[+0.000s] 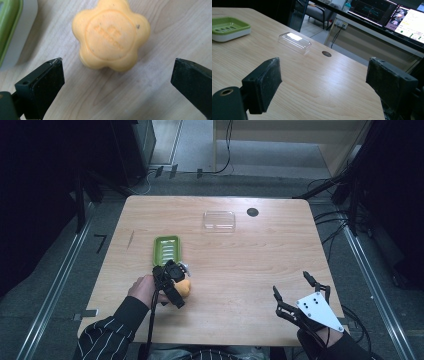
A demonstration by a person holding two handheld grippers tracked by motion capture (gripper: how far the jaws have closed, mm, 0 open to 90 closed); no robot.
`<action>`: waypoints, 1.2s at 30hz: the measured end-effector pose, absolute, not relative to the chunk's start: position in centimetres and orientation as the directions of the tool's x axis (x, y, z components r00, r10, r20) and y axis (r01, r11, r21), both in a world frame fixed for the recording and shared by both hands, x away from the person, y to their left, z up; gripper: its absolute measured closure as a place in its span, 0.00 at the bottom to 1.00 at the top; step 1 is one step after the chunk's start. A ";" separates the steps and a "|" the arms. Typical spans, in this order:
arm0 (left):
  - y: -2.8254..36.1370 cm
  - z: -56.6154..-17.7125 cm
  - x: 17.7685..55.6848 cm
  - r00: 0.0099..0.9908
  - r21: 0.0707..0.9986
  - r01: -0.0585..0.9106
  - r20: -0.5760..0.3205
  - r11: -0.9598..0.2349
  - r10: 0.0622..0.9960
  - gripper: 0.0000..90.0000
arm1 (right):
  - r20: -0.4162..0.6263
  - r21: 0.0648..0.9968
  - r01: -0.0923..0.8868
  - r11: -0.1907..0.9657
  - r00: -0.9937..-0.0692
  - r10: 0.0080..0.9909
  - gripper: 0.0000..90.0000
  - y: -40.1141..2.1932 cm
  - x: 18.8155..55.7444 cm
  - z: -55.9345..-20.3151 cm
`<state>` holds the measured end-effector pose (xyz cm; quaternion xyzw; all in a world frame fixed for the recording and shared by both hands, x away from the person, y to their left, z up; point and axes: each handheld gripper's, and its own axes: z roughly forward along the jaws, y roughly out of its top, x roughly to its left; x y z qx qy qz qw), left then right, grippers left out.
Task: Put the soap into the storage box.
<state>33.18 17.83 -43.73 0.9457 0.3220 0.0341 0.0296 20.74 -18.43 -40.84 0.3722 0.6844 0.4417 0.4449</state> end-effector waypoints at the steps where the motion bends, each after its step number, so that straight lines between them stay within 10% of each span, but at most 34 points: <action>1: 17.8 -43.7 33.2 0.790 0.078 0.607 0.045 -0.791 0.611 0.00 | -0.280 0.936 0.116 0.333 -0.327 0.902 0.15 -18.4 20.7 -40.8; 36: 17.2 -45.1 34.3 0.812 0.038 0.579 0.067 -0.814 0.580 0.43 | -0.279 0.936 0.117 0.331 -0.326 0.903 0.15 -18.4 20.8 -40.8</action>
